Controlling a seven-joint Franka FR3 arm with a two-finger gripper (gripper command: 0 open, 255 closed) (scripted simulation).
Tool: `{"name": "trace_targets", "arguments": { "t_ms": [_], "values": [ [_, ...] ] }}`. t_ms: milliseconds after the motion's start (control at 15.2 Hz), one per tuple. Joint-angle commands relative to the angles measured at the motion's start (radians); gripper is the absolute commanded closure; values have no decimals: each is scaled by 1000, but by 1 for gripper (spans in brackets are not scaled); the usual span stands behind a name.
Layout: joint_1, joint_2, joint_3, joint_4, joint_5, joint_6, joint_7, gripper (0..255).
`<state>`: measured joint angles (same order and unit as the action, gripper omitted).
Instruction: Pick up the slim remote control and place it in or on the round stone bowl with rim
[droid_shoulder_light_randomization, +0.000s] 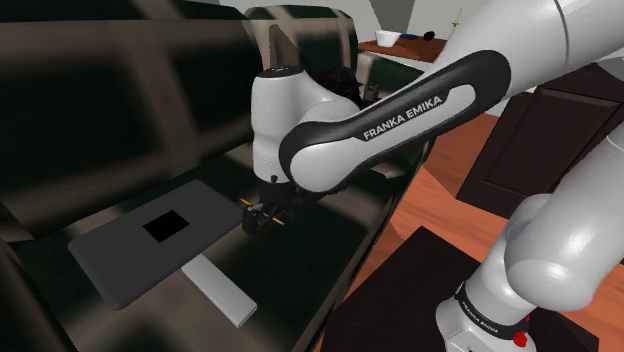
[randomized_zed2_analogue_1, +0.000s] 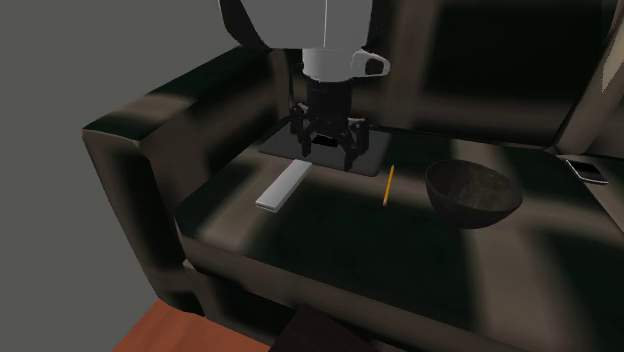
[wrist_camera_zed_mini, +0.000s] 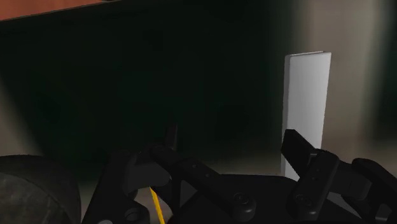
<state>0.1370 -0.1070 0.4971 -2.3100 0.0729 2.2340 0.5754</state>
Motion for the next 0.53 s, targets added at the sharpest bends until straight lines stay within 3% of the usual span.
{"name": "trace_targets", "arguments": {
  "t_ms": [0,462],
  "values": [
    [4,89,23,52,-50,28,62,0],
    [90,380,34,248,-244,75,274,0]
  ]
}}
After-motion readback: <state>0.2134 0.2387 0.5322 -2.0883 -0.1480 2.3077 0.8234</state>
